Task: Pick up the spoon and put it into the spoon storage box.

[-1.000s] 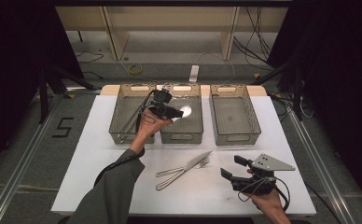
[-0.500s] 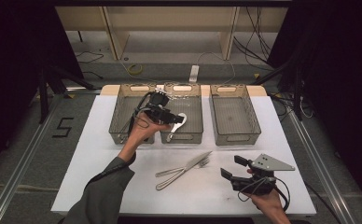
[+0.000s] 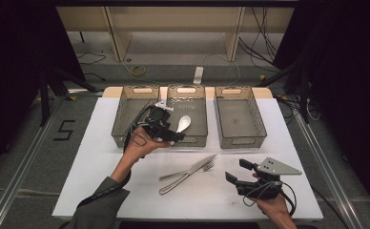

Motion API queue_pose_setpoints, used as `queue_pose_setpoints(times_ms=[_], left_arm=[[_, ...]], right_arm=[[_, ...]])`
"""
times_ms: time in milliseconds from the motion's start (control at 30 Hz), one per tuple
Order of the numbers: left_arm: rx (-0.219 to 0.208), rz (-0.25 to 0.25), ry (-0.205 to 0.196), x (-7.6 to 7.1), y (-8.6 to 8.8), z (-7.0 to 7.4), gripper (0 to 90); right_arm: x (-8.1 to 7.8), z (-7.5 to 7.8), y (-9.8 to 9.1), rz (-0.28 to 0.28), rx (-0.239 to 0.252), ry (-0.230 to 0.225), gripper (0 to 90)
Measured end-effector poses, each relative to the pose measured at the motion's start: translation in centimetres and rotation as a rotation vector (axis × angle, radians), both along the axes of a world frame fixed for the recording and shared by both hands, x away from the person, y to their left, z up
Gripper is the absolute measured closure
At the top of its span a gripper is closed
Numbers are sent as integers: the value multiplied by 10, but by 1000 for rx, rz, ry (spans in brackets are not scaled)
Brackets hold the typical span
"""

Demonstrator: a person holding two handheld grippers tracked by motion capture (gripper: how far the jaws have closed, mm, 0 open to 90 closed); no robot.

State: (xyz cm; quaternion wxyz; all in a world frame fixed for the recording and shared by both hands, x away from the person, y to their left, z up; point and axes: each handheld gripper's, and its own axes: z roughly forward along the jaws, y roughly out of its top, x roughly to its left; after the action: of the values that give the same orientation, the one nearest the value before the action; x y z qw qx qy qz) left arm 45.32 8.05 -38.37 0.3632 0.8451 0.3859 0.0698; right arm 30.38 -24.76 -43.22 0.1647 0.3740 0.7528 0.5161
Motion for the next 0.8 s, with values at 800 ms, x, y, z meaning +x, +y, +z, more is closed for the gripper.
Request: queue_pose_setpoints(times_ms=[800], left_arm=[[39, -7, -9, -23, 4, -6, 179]], right_arm=[[0, 0, 0, -1, -1, 1, 278]])
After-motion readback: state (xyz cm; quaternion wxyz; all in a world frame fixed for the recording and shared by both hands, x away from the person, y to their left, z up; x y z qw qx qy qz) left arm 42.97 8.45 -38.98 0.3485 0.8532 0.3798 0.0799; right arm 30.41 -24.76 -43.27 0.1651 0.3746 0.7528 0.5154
